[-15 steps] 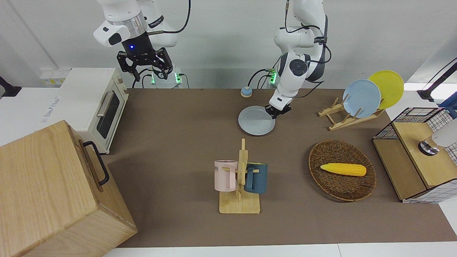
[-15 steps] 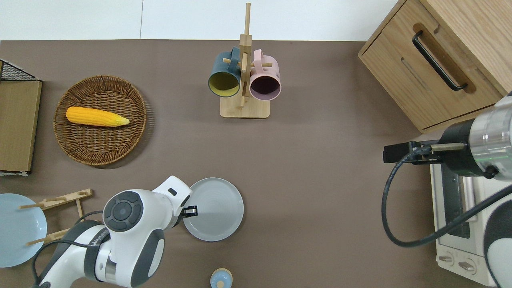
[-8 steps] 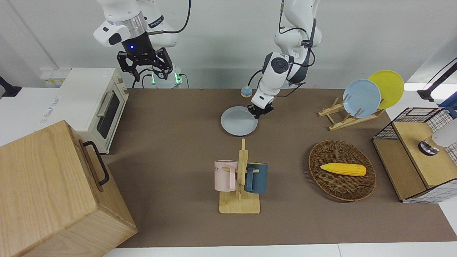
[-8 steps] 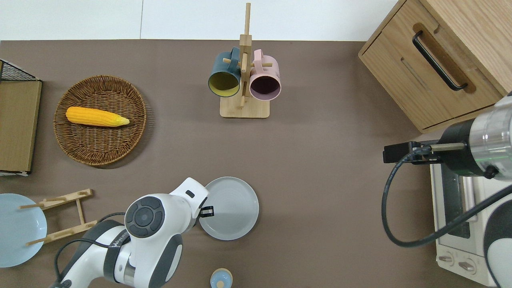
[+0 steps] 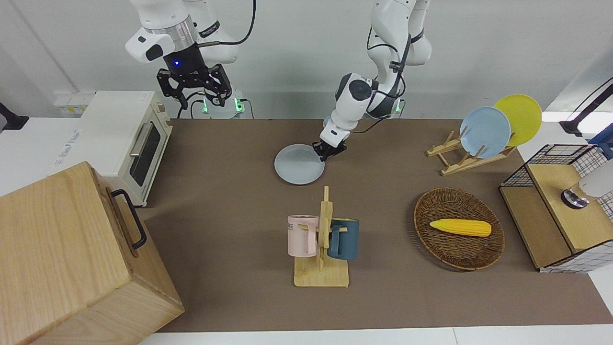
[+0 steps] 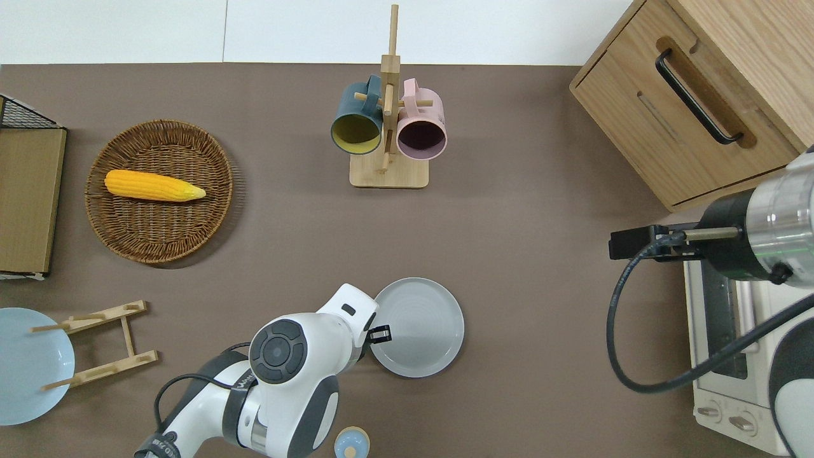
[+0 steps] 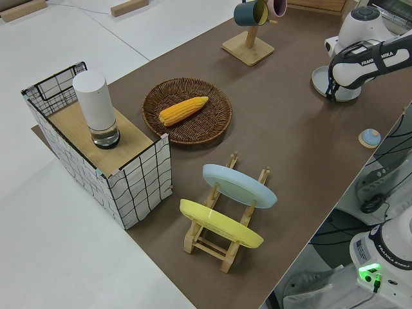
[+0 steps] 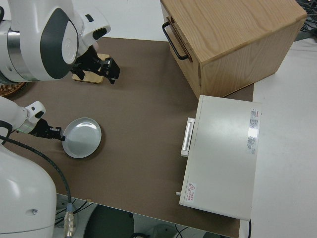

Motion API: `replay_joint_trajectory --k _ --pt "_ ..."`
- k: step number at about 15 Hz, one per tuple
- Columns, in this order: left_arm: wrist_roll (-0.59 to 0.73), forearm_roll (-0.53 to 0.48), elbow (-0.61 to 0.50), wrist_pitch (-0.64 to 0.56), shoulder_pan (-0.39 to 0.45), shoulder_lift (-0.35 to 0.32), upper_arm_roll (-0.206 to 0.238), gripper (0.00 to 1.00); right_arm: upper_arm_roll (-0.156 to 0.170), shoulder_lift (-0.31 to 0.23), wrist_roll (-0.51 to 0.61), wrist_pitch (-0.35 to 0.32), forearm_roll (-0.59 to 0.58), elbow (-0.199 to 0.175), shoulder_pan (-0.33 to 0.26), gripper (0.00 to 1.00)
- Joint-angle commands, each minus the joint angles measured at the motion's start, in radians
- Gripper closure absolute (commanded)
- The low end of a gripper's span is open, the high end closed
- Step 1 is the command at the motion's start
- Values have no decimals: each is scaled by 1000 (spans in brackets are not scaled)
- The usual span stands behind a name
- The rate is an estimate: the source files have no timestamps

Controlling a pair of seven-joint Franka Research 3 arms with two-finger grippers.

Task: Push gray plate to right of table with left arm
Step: 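Continue pushing the gray plate farther toward the right arm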

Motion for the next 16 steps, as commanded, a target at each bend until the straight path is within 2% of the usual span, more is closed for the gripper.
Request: replay_joint_trajectory --k 1,3,4,6,10,11,12,13,15,16 --pt "-84 -20 93 35 -120 118 42 1000 4 5 2 -7 14 14 -6 5" --pt "-92 -30 155 48 -230 173 118 1000 4 6 2 -7 16 14 -6 5" --pt "-100 -42 177 48 -261 193 131 1000 4 6 2 -5 16 14 -6 5" --pt "-104 -64 214 48 -303 228 140 1000 4 6 2 -5 16 14 -6 5" --pt "-135 -70 226 48 -311 235 143 1000 4 6 2 -5 16 14 -6 5" --pt "-139 -70 226 48 -311 235 143 947 4 6 2 -7 16 14 -6 5" --pt "-133 -70 228 48 -311 235 143 712 4 6 2 -5 16 14 -6 5" --pt "-133 -70 228 48 -309 233 143 567 4 6 2 -7 16 14 -6 5" --pt "-133 -85 226 47 -305 218 142 7 4 6 2 -7 16 14 -6 5" --pt "-136 -89 220 42 -298 195 135 9 4 6 2 -5 16 14 -6 5"
